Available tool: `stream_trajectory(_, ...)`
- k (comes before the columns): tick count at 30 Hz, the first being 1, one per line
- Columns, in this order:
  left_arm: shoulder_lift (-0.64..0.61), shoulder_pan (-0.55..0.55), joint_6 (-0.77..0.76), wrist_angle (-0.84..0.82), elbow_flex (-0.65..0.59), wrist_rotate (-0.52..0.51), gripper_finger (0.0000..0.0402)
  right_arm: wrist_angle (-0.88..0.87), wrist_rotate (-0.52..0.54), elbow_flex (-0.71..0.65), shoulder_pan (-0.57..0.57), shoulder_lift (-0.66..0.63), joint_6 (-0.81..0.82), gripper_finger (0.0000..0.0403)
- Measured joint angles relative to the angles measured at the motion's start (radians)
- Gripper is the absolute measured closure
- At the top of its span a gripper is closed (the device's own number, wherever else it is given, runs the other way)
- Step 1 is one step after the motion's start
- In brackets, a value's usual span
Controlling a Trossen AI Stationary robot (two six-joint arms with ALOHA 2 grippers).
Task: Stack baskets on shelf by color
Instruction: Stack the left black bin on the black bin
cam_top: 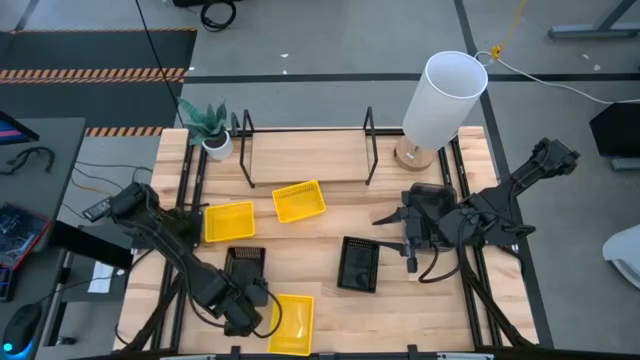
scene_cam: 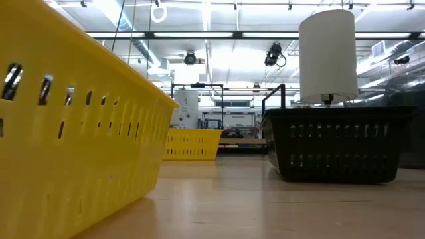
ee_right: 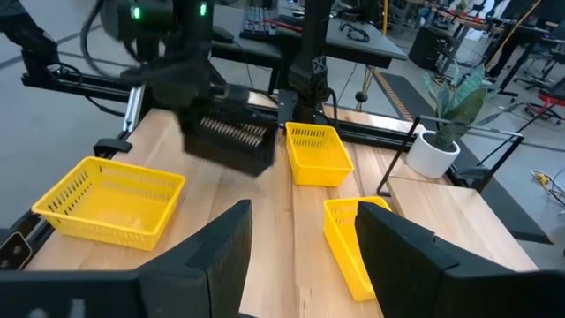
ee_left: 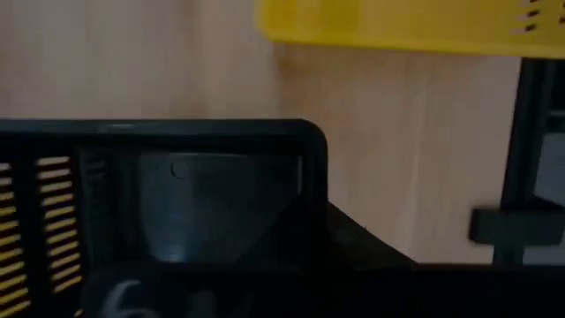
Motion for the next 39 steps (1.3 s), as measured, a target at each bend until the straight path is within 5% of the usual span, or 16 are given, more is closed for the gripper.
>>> stream_trajectory(3,0.000,0.027,0.017,-0.148,0.127,-0.076,0.0397,0.000,0.000,0.000,0.007,-0.013,-0.008,0.0195)
stream_trajectory(7,-0.001,0.062,0.121,-0.151,0.253,-0.173,0.0398,0.000,0.003,0.000,0.017,-0.044,-0.014,0.0195)
stream_trajectory(12,-0.002,0.097,0.346,0.113,0.291,-0.340,0.0393,-0.001,0.003,0.000,0.038,-0.072,-0.020,0.0195)
stream_trajectory(16,0.027,0.157,0.468,0.358,0.268,-0.378,0.0394,-0.001,0.011,0.000,0.059,-0.081,-0.037,0.0195)
stream_trajectory(21,0.112,0.243,0.535,0.560,0.244,-0.365,0.0392,-0.004,0.152,0.000,0.091,-0.092,-0.046,0.0195)
stream_trajectory(26,0.219,0.313,0.610,0.790,0.242,-0.156,0.0392,-0.010,0.223,0.000,0.117,-0.091,-0.061,0.0195)
stream_trajectory(30,0.292,0.344,0.612,0.944,0.244,-0.087,0.0392,-0.010,0.239,0.000,0.128,-0.091,-0.067,0.0195)
stream_trajectory(39,0.375,0.362,0.673,0.964,0.243,-0.117,0.0392,-0.013,0.238,0.000,0.130,-0.091,-0.072,0.0195)
